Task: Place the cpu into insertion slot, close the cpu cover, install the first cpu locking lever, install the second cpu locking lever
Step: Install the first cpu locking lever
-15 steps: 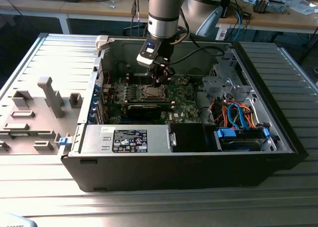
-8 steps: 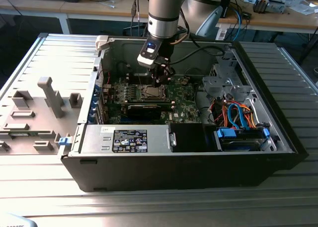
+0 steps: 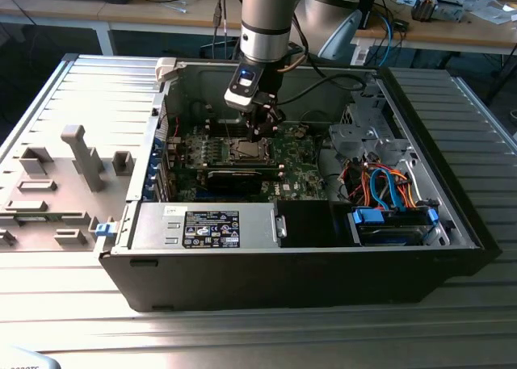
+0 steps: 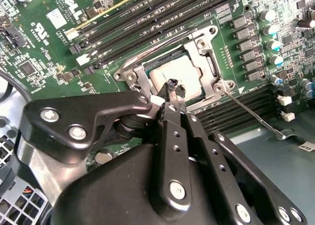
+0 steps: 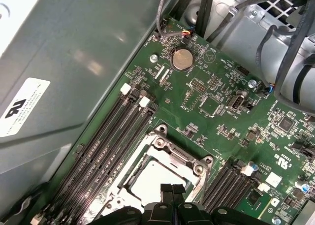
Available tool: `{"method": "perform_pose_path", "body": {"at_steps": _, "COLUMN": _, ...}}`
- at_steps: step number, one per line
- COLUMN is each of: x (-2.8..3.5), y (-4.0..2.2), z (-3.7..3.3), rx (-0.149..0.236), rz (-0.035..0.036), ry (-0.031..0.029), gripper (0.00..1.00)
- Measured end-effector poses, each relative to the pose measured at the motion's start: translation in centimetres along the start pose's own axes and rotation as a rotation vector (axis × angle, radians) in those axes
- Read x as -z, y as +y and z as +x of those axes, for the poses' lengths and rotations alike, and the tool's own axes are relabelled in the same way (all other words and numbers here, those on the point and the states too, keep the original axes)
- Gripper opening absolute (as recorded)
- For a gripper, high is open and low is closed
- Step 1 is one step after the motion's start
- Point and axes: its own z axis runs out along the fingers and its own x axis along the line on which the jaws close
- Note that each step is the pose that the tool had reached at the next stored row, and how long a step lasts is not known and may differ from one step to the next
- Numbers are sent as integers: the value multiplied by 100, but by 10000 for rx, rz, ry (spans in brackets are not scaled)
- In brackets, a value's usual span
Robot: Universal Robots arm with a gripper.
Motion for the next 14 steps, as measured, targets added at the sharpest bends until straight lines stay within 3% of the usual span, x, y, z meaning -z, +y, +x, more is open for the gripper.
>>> {"method": "perform_pose_path", "body": {"at_steps": 14, "x": 0, "y": 0, "z": 0, "rx": 372, "rz": -13, "ry": -18, "gripper": 11}}
